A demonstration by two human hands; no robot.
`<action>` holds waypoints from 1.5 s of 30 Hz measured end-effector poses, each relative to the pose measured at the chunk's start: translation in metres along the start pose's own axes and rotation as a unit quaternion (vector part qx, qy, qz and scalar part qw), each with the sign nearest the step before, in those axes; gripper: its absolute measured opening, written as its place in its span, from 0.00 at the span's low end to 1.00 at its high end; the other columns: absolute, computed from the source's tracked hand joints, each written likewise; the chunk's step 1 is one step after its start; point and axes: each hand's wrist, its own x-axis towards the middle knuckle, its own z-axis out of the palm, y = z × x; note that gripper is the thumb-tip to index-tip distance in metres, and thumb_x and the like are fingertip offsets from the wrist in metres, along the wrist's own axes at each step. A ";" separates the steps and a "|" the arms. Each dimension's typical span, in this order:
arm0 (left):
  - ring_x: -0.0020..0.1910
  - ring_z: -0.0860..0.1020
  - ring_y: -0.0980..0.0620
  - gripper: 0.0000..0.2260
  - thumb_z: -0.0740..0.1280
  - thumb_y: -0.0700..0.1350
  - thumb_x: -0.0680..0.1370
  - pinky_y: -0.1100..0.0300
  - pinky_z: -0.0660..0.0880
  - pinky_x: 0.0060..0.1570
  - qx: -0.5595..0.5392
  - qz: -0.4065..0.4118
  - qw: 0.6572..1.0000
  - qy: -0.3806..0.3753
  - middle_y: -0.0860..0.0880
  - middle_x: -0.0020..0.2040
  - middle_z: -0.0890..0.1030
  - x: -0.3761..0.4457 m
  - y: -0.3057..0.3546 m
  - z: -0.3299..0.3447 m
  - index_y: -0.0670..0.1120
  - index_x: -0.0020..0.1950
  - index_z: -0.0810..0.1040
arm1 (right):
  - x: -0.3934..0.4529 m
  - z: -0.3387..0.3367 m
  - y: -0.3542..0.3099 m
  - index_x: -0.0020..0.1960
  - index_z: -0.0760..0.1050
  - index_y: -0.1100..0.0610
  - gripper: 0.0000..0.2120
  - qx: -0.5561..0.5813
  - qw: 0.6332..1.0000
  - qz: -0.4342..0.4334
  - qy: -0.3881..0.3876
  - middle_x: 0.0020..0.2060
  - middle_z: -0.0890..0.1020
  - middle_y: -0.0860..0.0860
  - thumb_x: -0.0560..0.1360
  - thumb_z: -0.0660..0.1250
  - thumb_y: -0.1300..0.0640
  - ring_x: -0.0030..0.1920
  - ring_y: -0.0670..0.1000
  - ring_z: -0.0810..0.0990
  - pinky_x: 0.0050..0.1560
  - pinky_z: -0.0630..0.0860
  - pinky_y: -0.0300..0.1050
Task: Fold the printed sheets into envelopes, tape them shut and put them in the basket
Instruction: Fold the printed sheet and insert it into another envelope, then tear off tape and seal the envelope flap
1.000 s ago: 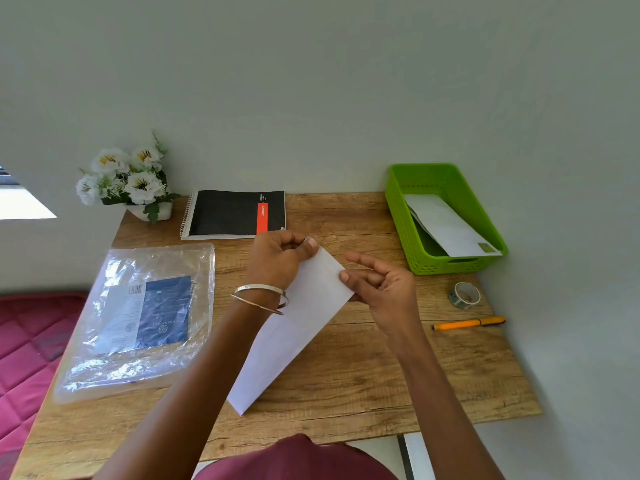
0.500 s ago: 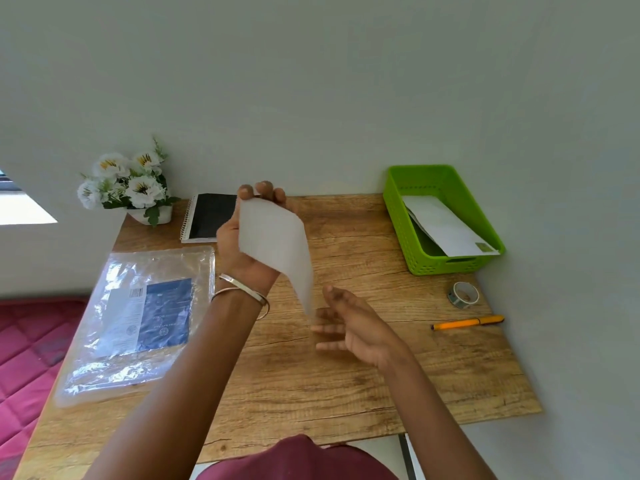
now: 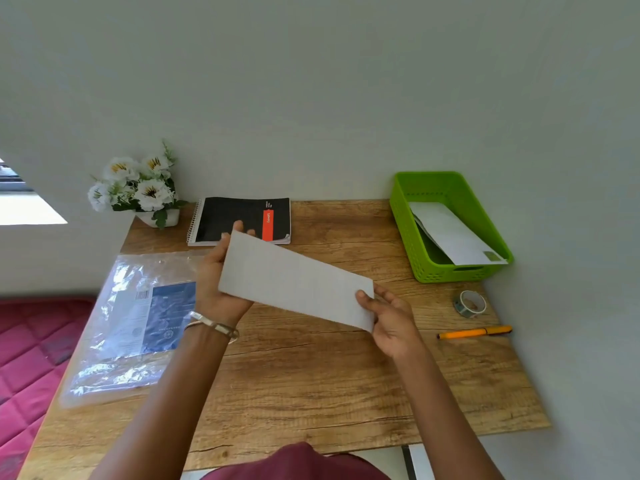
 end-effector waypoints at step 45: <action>0.52 0.74 0.48 0.10 0.71 0.41 0.73 0.53 0.75 0.51 0.828 0.234 0.510 0.015 0.46 0.55 0.75 0.017 -0.108 -0.032 0.47 0.53 0.80 | 0.002 -0.103 -0.039 0.50 0.81 0.60 0.10 -0.640 0.587 -0.256 0.425 0.52 0.76 0.62 0.71 0.72 0.57 0.56 0.64 0.69 0.51 0.65 0.57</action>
